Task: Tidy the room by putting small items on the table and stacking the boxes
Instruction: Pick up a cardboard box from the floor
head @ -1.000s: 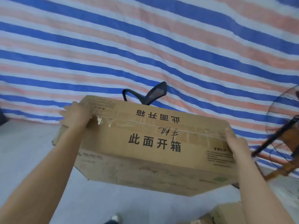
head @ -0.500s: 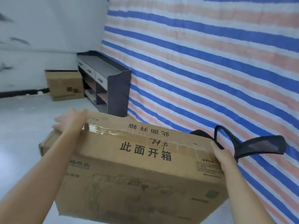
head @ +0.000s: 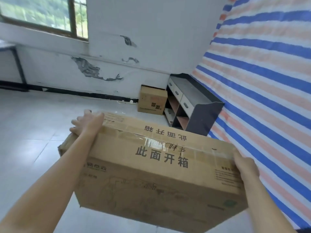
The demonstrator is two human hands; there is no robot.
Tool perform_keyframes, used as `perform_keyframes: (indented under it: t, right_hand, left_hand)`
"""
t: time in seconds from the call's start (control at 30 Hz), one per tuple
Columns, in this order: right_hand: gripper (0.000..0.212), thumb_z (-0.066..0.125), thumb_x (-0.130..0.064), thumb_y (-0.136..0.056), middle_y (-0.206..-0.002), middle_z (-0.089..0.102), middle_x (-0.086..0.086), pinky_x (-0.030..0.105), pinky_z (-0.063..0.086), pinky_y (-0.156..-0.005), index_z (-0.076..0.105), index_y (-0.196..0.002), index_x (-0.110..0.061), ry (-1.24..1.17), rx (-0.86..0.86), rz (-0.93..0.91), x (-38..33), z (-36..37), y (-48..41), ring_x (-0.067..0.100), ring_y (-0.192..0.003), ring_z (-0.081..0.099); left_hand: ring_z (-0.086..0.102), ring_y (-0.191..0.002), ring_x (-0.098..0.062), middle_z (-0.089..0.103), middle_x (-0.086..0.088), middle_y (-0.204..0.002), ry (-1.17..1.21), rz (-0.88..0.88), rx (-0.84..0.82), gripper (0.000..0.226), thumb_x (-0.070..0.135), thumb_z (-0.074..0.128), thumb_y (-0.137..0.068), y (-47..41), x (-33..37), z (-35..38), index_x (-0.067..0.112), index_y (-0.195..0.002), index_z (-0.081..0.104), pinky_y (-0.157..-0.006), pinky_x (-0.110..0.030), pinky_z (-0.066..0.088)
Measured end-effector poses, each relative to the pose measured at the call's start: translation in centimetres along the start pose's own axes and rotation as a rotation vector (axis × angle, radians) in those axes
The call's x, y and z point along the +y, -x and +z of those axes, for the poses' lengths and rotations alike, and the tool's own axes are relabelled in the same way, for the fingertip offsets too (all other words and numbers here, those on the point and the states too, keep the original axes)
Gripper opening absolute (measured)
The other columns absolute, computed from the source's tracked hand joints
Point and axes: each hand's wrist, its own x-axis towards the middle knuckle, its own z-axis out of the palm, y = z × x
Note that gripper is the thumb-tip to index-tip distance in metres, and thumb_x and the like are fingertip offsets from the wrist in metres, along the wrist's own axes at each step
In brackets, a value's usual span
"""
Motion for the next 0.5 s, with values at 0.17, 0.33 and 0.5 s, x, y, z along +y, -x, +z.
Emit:
perform_keyframes:
  t: [0.17,0.33,0.5]
  right_hand:
    - [0.062,0.034,-0.061,-0.089,-0.106,0.058,0.012,0.047,0.046,-0.094,0.050,-0.122,-0.011,-0.052,0.017,-0.111,-8.3,6.3,-3.3,0.031,-0.098,0.057]
    - [0.071,0.026,-0.067,-0.087,-0.110,0.060,0.014,0.044,0.046,-0.092,0.051,-0.119,-0.009,-0.032,-0.032,-0.165,-15.2,12.2,-8.9,0.034,-0.100,0.057]
    - [0.067,0.025,-0.057,-0.093,-0.108,0.059,0.016,0.042,0.043,-0.084,0.051,-0.124,-0.003,0.047,-0.172,-0.257,-22.5,17.0,-15.6,0.034,-0.096,0.056]
  left_hand:
    - [0.032,-0.126,-0.035,0.044,-0.023,-0.133,0.094,-0.068,0.104,0.049,0.035,0.044,-0.090,-5.3,-1.1,-0.5,0.016,-0.135,0.040,-0.103,-0.045,0.025]
    - [0.029,-0.128,-0.036,0.042,-0.023,-0.135,0.162,-0.122,0.204,0.049,0.033,0.045,-0.089,-10.2,0.3,0.8,0.017,-0.135,0.041,-0.105,-0.047,0.023]
    - [0.029,-0.128,-0.034,0.045,-0.023,-0.133,0.152,-0.179,0.282,0.050,0.034,0.045,-0.088,-15.8,3.9,3.4,0.017,-0.135,0.041,-0.103,-0.046,0.023]
